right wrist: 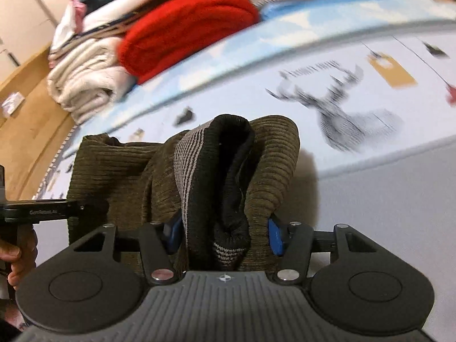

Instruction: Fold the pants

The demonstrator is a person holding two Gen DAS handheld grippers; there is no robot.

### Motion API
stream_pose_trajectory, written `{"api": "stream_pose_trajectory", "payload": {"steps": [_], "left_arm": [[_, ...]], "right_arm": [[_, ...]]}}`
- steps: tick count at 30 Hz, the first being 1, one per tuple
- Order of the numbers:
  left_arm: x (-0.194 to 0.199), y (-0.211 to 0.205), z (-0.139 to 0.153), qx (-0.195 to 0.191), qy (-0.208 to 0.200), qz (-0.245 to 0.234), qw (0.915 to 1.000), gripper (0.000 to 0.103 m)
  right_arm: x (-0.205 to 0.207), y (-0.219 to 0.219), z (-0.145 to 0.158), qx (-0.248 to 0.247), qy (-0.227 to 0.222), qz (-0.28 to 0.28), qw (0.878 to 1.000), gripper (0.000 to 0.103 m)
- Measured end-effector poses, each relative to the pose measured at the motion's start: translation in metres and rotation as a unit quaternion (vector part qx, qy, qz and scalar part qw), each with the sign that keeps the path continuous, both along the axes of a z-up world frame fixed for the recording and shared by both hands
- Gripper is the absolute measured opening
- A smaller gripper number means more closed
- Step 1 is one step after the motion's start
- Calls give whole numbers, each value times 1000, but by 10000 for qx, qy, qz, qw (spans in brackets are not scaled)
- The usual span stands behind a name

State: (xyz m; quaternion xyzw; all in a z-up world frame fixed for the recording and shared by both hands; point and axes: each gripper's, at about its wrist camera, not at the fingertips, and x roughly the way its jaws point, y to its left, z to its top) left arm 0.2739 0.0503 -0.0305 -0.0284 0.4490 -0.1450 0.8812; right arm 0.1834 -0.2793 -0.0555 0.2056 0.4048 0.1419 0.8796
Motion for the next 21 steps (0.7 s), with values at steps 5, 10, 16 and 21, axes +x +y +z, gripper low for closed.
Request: {"api": "stream_pose_trajectory", "payload": {"steps": [5,10,16,21], "left_arm": [[14,40,13,-118,-220,270,9993,38],[26,55,14,479,-510,673,9953,51],[15,56,22,349,-514,232,9978,52],[1,31,-29,895,633,-713,9914,60]], "right_arm": [[24,36,16,-23,-454,210,9987,58],[52,63,10,-210,-255,8,9995,64],[69,67,-6,-900,471,-769,9918,71],[64,77,-4,-920,357,-332,9946,72]]}}
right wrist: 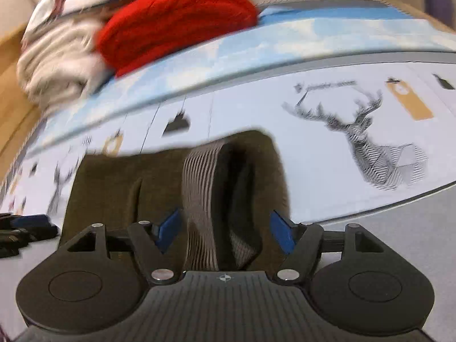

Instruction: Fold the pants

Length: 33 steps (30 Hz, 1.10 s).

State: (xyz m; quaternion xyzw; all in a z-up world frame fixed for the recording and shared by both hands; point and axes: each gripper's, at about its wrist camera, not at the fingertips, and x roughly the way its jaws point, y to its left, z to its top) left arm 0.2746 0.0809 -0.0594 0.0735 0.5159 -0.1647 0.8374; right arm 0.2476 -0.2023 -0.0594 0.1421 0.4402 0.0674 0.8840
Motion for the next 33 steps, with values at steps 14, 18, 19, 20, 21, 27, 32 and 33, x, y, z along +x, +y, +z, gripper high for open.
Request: {"api": "stream_pose_trajectory", "payload": {"steps": [14,18,19,20,21,27,32,33], "left_arm": [[-39,-23,4,878,-533,-424,9938,81],[-59,-21,45,874,-1397,49,9863,86],[-65,-19,55,778,-1490,204,9856,86],[-72,-16,66,649,-1547,371,9851,86],[-81,-14,77,526,-1637,554,9836,86],[-147,-28,139,452,-2330,969,9666,87],[-215,-42,157,23,-2547,1049,9613,102],[-228,-42,151,-136,-2529,1104,9611,102]], "right_arm": [[-11,-7,-19,53,968,-146,9952,86],[-27,-4,21,-374,191,-110,9991,84],[-35,-3,33,-492,-90,-105,9987,84],[-42,-3,43,-569,-300,-128,9978,84],[-49,-3,52,-615,-476,-161,9968,84],[-102,-6,105,-690,-1358,-257,9880,89],[-164,-4,128,-790,-1975,-314,9766,94],[-175,-3,127,-760,-1956,-351,9771,94]]}}
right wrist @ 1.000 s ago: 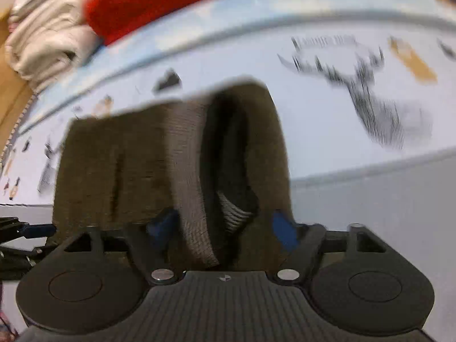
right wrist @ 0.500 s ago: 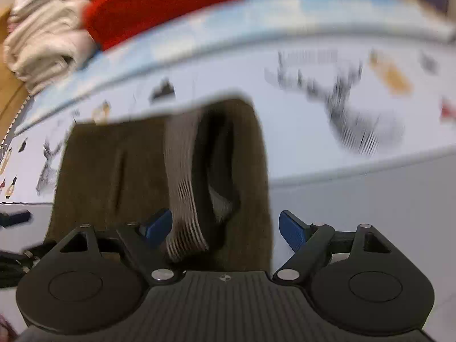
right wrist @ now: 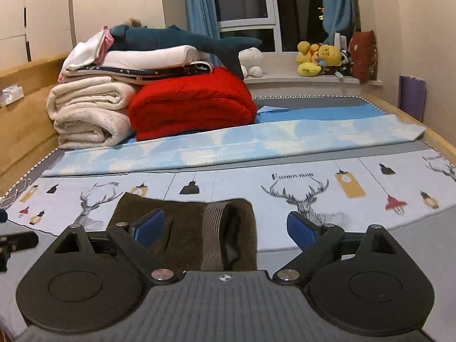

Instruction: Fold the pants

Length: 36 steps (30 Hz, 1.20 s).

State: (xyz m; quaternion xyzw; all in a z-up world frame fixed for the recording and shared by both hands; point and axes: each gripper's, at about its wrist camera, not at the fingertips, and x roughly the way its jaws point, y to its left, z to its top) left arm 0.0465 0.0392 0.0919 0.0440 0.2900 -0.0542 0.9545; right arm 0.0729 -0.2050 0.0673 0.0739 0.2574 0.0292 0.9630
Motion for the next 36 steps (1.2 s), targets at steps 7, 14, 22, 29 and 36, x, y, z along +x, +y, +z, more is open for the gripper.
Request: {"api": "stream_pose_trajectory", "payload": {"steps": [7,14,22,29,36], "left_arm": [[-28,-22,-55,487,214,259,9982,102],[-4,-16,-67,123,776,509,9956,102],[9,-3,-78,6,1020,746,9920,102],[20,-4,-84,-71,1202,854,9890,102],[26,-6,-89,-135,1316,895,9872,102]], "right_arm": [[-40,33,-9,-696,0,143,9975,95],[-36,28,-33,-379,389,61,9985,95],[-31,32,-54,-188,688,116,9974,95],[-26,35,-58,-216,760,311,9964,95],[-25,41,-60,-403,762,528,9949,95]]}}
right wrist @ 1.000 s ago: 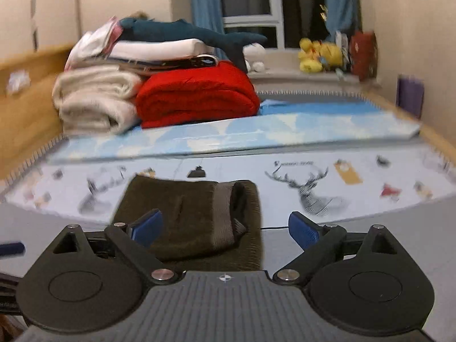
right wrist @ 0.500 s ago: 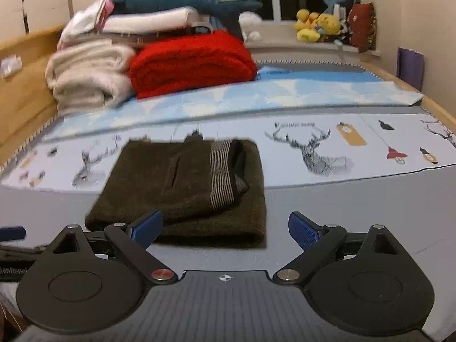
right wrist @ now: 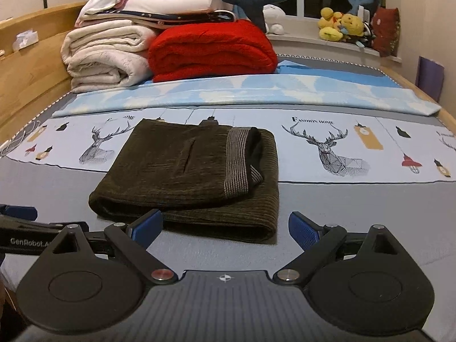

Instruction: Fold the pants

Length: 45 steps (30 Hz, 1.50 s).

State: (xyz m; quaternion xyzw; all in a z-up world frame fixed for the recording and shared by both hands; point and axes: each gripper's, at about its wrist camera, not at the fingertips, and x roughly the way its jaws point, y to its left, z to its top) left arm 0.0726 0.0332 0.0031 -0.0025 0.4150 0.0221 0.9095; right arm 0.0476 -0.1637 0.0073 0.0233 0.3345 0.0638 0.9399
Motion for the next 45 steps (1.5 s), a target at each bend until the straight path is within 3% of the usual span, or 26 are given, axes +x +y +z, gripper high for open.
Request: {"api": "stream_pose_trajectory", "payload": {"steps": [45], "left_arm": [[2,0,0,-13,-13,-76,10000,102]], "right_arm": [[6,8,-6,-31,130,-9,9999,95]]}}
